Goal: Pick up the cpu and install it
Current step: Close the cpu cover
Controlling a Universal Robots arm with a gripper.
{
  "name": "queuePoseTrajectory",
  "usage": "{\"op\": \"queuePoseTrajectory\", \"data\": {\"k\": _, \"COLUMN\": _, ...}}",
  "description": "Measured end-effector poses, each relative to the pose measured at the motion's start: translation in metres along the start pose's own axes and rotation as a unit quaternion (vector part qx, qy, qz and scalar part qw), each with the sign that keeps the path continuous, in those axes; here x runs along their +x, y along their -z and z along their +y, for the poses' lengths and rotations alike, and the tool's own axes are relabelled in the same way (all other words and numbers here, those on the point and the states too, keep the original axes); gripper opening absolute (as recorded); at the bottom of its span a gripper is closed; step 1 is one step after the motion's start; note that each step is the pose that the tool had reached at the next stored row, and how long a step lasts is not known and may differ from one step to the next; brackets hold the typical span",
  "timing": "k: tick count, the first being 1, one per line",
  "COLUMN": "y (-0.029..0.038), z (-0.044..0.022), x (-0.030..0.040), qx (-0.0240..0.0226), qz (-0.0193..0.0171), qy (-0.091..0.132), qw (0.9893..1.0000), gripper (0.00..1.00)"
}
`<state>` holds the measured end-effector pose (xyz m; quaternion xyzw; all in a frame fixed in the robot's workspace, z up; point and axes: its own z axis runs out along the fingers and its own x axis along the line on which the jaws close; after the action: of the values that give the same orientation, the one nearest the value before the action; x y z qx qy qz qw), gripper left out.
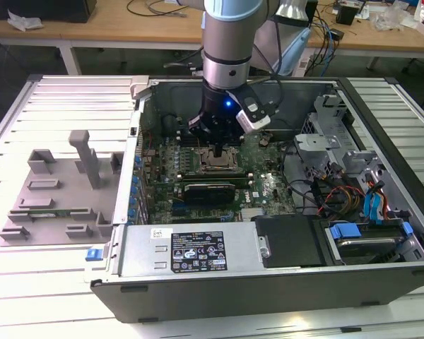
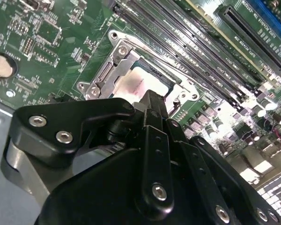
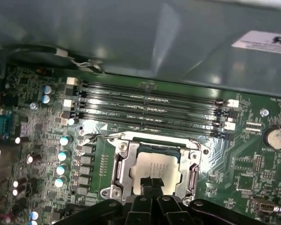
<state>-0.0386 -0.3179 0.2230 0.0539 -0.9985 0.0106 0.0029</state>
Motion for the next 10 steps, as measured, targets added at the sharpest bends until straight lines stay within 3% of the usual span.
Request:
{"op": "queuePoseTrajectory", "data": {"k": 4, "y": -0.0020, "z": 0.0007, "x": 0.0067, "qx": 0.0000, "qz": -0.0001, "qy": -0.004, "qw": 1.0000, "gripper": 0.11}}
{"op": "queuePoseTrajectory", "data": {"k": 8, "y": -0.0078, "z": 0.0025, "x": 0.0224, "qx": 0.0001, "qz": -0.0012, "qy": -0.007, "qw": 1.0000, "gripper": 0.11}}
{"op": "queuePoseTrajectory", "data": {"k": 10, "y": -0.0104, "z": 0.0030, "x": 0.0248, "qx": 0.0001, "qz": -0.0014, "qy": -0.007, "qw": 1.0000, "gripper": 0.11}}
